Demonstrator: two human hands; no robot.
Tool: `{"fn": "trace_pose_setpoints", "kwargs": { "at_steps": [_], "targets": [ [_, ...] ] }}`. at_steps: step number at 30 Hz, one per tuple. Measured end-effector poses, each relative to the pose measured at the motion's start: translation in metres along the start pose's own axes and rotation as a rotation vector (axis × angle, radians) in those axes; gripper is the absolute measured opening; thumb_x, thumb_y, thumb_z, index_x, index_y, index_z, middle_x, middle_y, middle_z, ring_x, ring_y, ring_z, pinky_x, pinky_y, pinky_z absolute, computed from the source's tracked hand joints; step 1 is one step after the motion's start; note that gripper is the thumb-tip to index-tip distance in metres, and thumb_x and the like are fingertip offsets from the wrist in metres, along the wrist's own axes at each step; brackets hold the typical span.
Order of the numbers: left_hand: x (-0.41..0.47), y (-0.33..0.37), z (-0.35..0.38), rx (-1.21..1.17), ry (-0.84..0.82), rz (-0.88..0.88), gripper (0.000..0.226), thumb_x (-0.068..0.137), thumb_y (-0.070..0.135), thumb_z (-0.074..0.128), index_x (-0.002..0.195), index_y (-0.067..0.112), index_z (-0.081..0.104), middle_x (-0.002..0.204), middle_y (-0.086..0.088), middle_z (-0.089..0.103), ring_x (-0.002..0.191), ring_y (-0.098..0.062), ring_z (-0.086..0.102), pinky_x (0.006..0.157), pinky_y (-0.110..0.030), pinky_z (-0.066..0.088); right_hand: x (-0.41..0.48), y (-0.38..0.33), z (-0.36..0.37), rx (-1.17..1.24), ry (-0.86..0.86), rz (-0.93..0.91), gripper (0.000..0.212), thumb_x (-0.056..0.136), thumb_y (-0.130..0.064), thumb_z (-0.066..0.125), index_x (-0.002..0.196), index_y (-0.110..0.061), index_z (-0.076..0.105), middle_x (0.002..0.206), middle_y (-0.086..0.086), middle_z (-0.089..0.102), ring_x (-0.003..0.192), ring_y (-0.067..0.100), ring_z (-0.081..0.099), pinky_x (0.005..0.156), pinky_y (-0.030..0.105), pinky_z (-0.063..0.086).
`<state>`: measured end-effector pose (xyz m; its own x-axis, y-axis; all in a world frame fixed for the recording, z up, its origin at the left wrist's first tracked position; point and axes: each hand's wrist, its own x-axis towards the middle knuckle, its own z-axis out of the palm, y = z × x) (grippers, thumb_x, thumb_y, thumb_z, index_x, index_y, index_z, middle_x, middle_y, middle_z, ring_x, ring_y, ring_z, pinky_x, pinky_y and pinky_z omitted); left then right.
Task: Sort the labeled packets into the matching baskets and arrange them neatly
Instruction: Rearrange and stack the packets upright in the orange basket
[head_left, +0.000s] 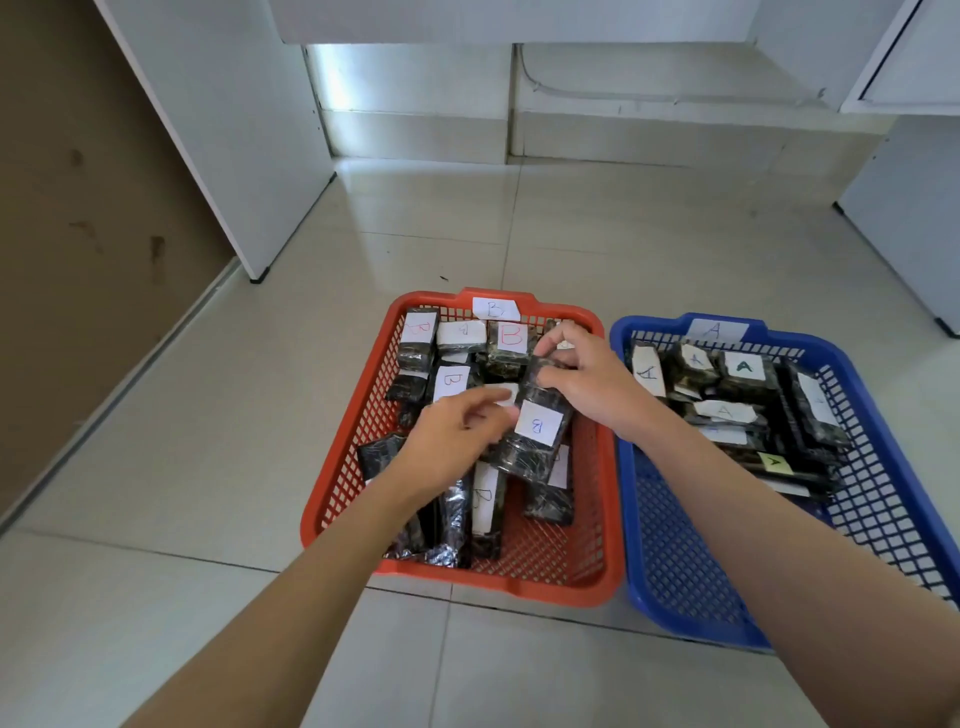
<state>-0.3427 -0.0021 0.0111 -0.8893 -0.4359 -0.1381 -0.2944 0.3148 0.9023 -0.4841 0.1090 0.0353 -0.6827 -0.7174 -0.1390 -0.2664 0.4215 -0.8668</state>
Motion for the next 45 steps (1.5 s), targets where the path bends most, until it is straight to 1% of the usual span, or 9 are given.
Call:
{"fn": "trace_pose_setpoints", "kwargs": {
  "at_steps": [8,11,13,17,21,24,36,39,45],
  "targets": [
    [0.003,-0.001,0.040,-0.323,-0.182,-0.272,0.024,0.087,0.023,0.066,0.104,0.012,0.055,0.095,-0.008,0.059,0.086,-0.016,0.061,0.074,-0.024,0.055,-0.016,0.026,-0.007,0.102,0.004,0.005,0.014,0.085,-0.013,0.068,0.099,-0.018,0.067,0.104,-0.006,0.068,0.102,0.005,0.060,0.095,0.028,0.045],
    [0.004,-0.003,0.049,-0.214,-0.050,-0.296,0.026,0.086,0.024,0.067,0.105,0.010,0.056,0.099,-0.011,0.063,0.087,-0.019,0.062,0.073,-0.029,0.055,-0.022,0.037,-0.006,-0.078,0.226,-0.070,0.016,0.088,-0.018,0.064,0.105,-0.017,0.064,0.109,-0.006,0.063,0.109,0.009,0.055,0.098,0.025,0.041],
    [0.005,-0.007,0.047,0.006,0.084,-0.280,0.031,0.086,0.026,0.067,0.109,0.008,0.057,0.091,-0.007,0.064,0.087,-0.020,0.063,0.077,-0.033,0.055,-0.027,0.042,-0.007,-0.314,0.343,-0.087,0.033,0.091,-0.023,0.059,0.124,-0.017,0.054,0.128,-0.002,0.051,0.127,0.015,0.039,0.102,0.023,0.030],
    [0.007,-0.008,0.050,0.320,0.078,-0.271,0.037,0.091,0.026,0.060,0.123,0.007,0.055,0.100,-0.007,0.064,0.093,-0.023,0.063,0.082,-0.033,0.051,-0.038,0.060,0.007,-0.504,0.208,0.043,0.070,0.096,-0.026,0.050,0.151,-0.013,0.008,0.159,0.003,0.003,0.146,0.020,0.007,0.114,0.029,0.017],
    [0.008,-0.008,0.062,0.457,0.074,-0.286,0.029,0.093,0.022,0.057,0.112,0.001,0.060,0.104,-0.012,0.063,0.095,-0.027,0.061,0.079,-0.032,0.049,-0.042,0.064,0.014,-0.424,0.188,0.132,0.073,0.099,-0.021,0.042,0.151,-0.011,-0.008,0.158,0.003,-0.015,0.141,0.026,0.027,0.096,0.030,0.042],
    [0.008,-0.013,0.072,0.456,0.098,-0.299,0.029,0.093,0.022,0.057,0.112,-0.001,0.060,0.096,-0.009,0.063,0.091,-0.026,0.061,0.075,-0.030,0.048,-0.043,0.063,0.013,-0.432,0.162,0.122,0.071,0.100,-0.020,0.039,0.150,-0.010,-0.010,0.158,0.002,-0.016,0.137,0.026,0.033,0.082,0.024,0.042],
    [0.011,-0.013,0.072,0.679,0.133,-0.009,0.025,0.092,0.028,0.057,0.108,0.010,0.065,0.102,-0.006,0.065,0.096,-0.024,0.060,0.081,-0.034,0.050,-0.042,0.066,0.018,-0.344,0.156,0.123,0.069,0.100,-0.013,0.036,0.149,-0.009,-0.013,0.157,0.003,-0.021,0.145,0.026,0.015,0.107,0.030,0.037],
    [0.003,-0.015,0.042,0.913,0.206,0.154,0.039,0.094,0.043,0.046,0.126,0.024,0.054,0.124,0.006,0.053,0.119,-0.016,0.043,0.098,-0.035,0.035,-0.041,0.069,0.019,-0.320,0.173,0.135,0.070,0.100,-0.013,0.036,0.149,-0.011,-0.013,0.157,-0.001,-0.021,0.138,0.029,0.031,0.095,0.028,0.045],
    [-0.003,-0.019,-0.006,0.995,-0.105,-0.108,0.080,0.075,0.069,0.057,0.140,0.028,0.035,0.141,0.004,0.043,0.131,-0.018,0.038,0.111,-0.045,0.020,-0.039,0.072,0.020,-0.329,0.167,0.141,0.069,0.100,-0.013,0.036,0.149,-0.010,-0.013,0.157,0.000,-0.020,0.134,0.032,0.037,0.087,0.028,0.045]
  ]
}}
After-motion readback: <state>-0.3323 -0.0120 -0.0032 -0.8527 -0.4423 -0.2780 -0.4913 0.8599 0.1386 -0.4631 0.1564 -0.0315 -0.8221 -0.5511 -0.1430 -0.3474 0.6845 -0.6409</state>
